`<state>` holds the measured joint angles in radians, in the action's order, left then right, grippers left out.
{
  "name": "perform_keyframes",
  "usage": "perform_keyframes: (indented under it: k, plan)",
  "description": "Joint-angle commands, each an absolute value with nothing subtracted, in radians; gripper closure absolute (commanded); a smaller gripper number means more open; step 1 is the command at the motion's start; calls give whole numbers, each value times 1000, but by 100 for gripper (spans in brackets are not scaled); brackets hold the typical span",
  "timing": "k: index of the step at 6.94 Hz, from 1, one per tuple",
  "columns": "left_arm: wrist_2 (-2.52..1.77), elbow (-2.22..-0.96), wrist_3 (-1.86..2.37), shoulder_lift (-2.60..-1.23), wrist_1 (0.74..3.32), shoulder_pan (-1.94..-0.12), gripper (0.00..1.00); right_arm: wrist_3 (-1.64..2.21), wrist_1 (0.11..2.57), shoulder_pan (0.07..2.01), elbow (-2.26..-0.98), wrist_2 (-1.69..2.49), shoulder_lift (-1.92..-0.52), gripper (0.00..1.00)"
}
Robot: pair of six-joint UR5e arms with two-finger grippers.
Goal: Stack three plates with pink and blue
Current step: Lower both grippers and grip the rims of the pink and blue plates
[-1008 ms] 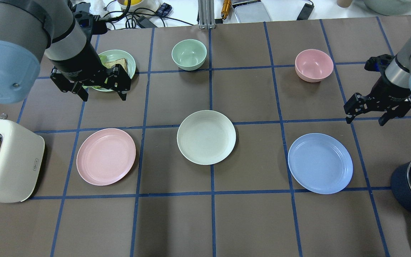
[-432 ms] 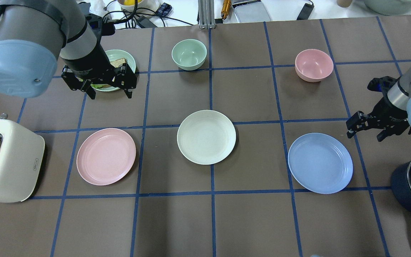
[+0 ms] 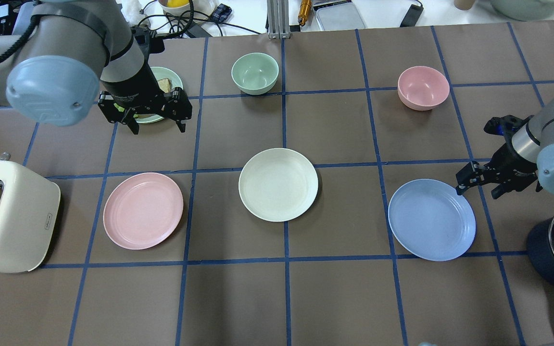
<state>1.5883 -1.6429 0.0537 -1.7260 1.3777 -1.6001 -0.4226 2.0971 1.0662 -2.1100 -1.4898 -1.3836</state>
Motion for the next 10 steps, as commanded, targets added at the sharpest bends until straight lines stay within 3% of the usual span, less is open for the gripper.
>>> perform_keyframes:
  k: [1, 2, 3, 4, 7, 10]
  plan:
    - [1595, -1655, 103, -1765, 1361, -1641, 3, -414, 2103, 1065, -2140, -1488, -1385, 18]
    - [1601, -1693, 110, -1763, 1359, -1647, 6, -416, 2103, 1065, -2143, -1488, -1385, 29]
    - [1603, -1745, 100, -1747, 1362, -1646, 14, -410, 2100, 1065, -2138, -1489, -1387, 30]
    - [1603, -1803, 100, -1737, 1342, -1638, 29, -416, 2095, 1065, -2141, -1491, -1385, 38]
    - [1609, -1994, 104, -1736, 1119, -1614, 33, -416, 2095, 1065, -2137, -1496, -1391, 41]
    - [1632, -2002, 152, -1758, 1117, -1601, 40, -420, 2091, 1065, -2140, -1494, -1390, 72]
